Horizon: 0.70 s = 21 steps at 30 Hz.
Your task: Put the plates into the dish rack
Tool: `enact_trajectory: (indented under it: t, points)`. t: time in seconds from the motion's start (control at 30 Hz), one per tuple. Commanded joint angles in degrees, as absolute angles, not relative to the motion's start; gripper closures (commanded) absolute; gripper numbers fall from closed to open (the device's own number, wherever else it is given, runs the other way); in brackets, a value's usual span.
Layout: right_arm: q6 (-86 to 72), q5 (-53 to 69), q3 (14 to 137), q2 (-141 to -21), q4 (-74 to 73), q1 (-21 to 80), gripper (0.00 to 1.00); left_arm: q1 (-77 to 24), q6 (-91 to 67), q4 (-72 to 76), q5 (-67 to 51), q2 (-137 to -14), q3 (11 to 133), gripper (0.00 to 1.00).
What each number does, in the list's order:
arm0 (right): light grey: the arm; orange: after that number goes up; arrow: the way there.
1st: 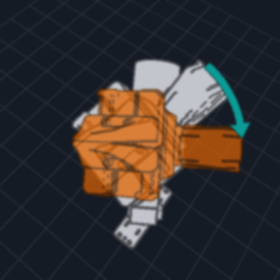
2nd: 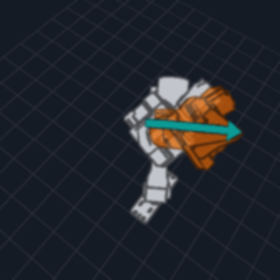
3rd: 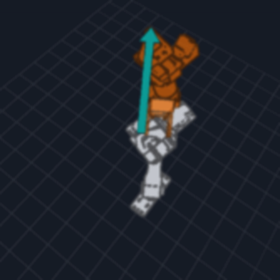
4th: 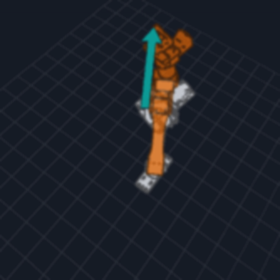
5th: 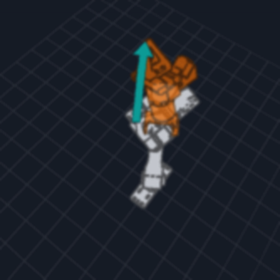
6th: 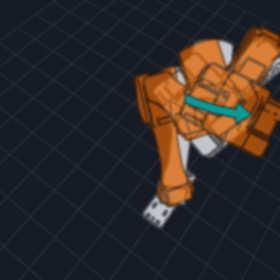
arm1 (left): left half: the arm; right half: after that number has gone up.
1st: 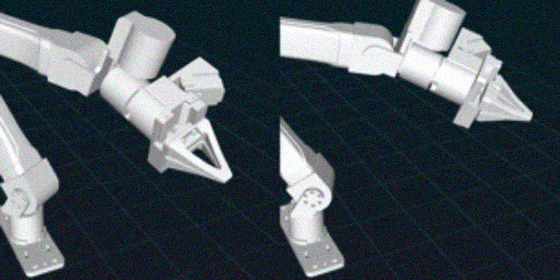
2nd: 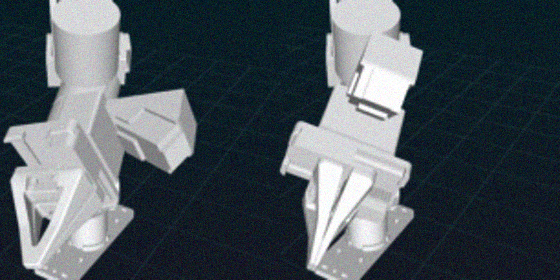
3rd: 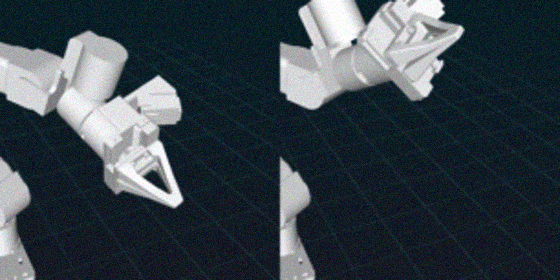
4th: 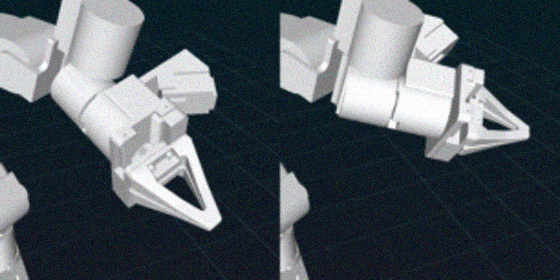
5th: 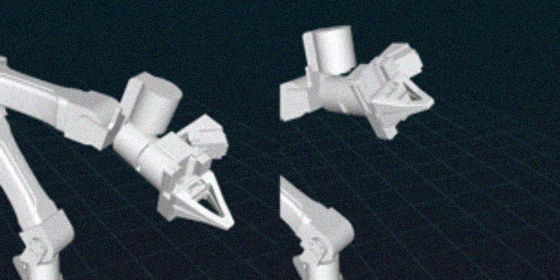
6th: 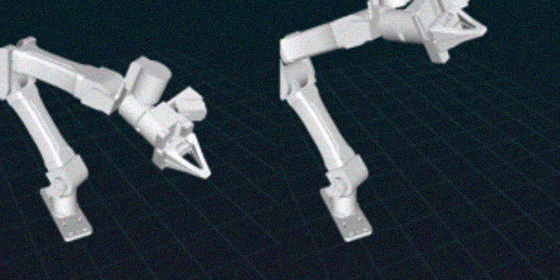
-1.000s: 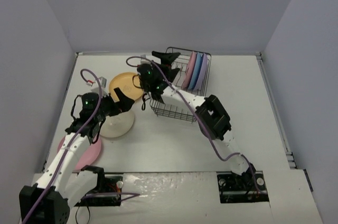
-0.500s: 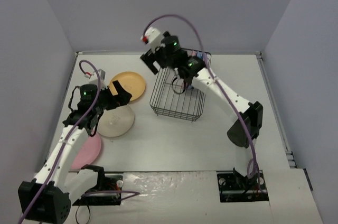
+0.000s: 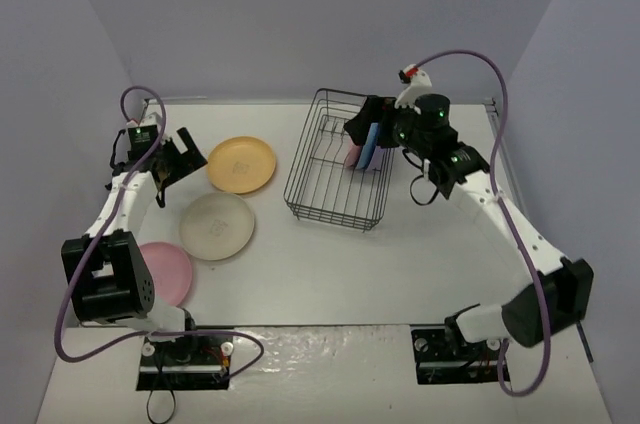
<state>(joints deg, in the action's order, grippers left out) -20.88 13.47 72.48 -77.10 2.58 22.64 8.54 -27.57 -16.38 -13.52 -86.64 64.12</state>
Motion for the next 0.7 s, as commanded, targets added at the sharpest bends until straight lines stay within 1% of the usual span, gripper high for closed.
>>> enact_trajectory:
  t: [0.0, 0.03, 0.17, 0.27, 0.33, 0.47, 0.53, 0.67]
  points:
    - [-25.22, 4.08, 67.95, -68.05, 8.45, 21.16, 0.0, 8.79, -24.0, -15.38, -15.39, -92.6, 70.09, 0.03]
    - [-25.22, 3.27, 66.9, -68.03, 8.44, 20.92, 0.0, 8.79, -23.99, -15.38, -15.47, -92.64, 70.74, 0.03]
    - [-24.45, -5.66, 62.37, -61.96, 6.45, 19.97, 0.0, 8.87, -23.3, -14.43, -15.12, -100.02, 74.21, 0.03]
    - [-23.64, -7.85, 61.28, -60.2, 5.91, 19.57, 0.0, 8.78, -23.18, -14.93, -15.28, -104.45, 77.83, 0.11]
    - [-23.09, -8.14, 60.87, -59.58, 5.5, 19.36, 0.0, 8.71, -23.04, -15.41, -14.74, -107.4, 80.3, 0.15]
    - [-22.41, -9.84, 60.3, -59.24, 4.4, 18.99, 0.0, 8.09, -22.16, -15.47, -13.8, -110.29, 82.69, 0.27]
    - [-22.16, -10.77, 59.7, -59.24, 3.97, 18.65, 0.0, 7.24, -21.48, -16.39, -13.29, -112.83, 84.39, 0.37]
    - [-22.06, -11.75, 59.12, -58.89, 3.05, 17.81, 0.0, 5.83, -20.48, -18.22, -12.42, -116.01, 87.48, 0.62]
